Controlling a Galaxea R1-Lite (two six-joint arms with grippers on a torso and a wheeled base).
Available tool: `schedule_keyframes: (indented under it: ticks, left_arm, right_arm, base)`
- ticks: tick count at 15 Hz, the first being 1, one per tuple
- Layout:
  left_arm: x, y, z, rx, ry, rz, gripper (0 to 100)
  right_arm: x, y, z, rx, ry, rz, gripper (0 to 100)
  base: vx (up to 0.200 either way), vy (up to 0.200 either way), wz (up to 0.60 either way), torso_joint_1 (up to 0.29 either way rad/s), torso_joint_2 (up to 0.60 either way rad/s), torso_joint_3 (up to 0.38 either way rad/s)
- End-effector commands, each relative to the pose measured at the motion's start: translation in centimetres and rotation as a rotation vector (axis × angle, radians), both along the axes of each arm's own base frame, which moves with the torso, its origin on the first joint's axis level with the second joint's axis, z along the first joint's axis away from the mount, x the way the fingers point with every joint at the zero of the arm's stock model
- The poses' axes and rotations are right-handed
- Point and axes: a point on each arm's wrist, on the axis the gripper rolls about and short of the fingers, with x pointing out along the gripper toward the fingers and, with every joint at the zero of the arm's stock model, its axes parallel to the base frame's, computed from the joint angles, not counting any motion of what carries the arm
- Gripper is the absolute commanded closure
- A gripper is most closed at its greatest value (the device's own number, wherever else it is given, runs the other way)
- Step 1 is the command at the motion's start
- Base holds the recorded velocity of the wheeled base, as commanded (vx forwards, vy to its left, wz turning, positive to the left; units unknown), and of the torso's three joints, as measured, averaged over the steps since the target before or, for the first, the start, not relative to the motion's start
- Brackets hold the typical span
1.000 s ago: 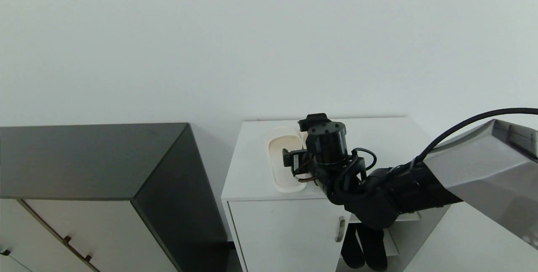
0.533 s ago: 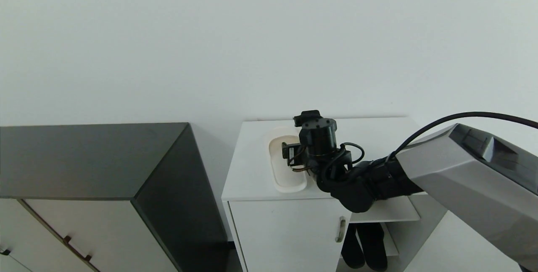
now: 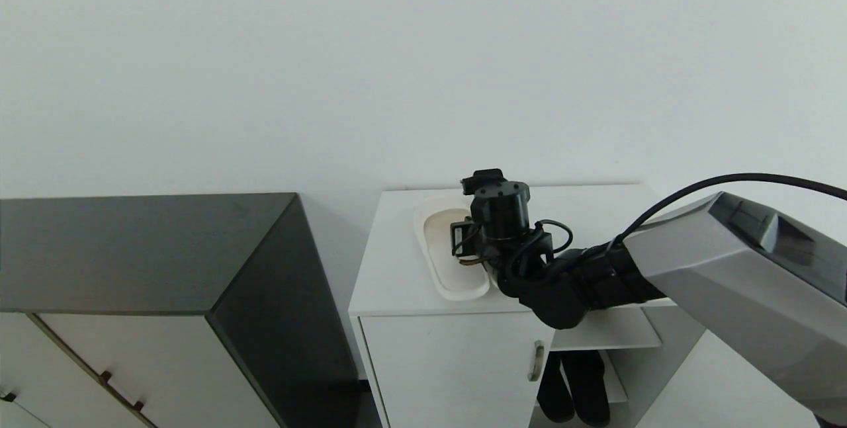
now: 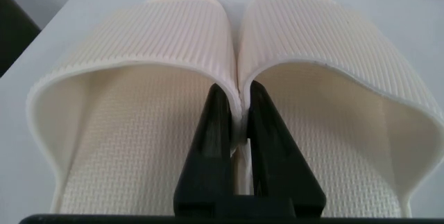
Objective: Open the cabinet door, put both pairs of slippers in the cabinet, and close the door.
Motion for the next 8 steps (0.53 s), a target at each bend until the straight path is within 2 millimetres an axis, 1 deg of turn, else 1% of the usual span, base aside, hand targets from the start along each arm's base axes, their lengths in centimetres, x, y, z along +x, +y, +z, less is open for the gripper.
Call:
schedule_keyframes:
  ticks: [1, 2, 3, 4, 5, 8]
  left_arm:
    - [0.0, 0.0, 0.0, 0.000, 0.001, 0.000, 100]
    - [0.0, 0.0, 0.0, 0.000, 0.001, 0.000, 100]
    - [0.0, 0.0, 0.0, -0.002, 0.001, 0.000, 100]
    - [0.0, 0.0, 0.0, -0.003, 0.001, 0.002, 100]
    - [0.0, 0.0, 0.0, -0.005, 0.001, 0.002, 100]
    - [0.0, 0.0, 0.0, -0.005, 0.001, 0.002, 100]
  right_arm:
    - [-2.1, -1.0, 2.9, 0.022, -0.028, 0.012, 100]
    - [-4.2, -1.6, 4.0, 0.019, -0.025, 0.035, 100]
    - [-5.9, -2.0, 4.3, 0.009, -0.015, 0.055, 100]
    - [-6.8, -2.3, 4.5, 0.005, -0.009, 0.064, 100]
    - [-9.8, -3.5, 4.5, -0.018, 0.020, 0.094, 100]
    - [-14.2, -5.5, 4.2, -0.048, 0.052, 0.132, 100]
  base:
    - [0.000, 0.000, 0.00, 0.000, 0.00, 0.000]
    - [0.000, 0.000, 0.00, 0.000, 0.00, 0.000]
    - [0.000, 0.000, 0.00, 0.000, 0.00, 0.000]
    - [0.000, 0.000, 0.00, 0.000, 0.00, 0.000]
    - [0.000, 0.000, 0.00, 0.000, 0.00, 0.000]
    - [0.000, 0.000, 0.00, 0.000, 0.00, 0.000]
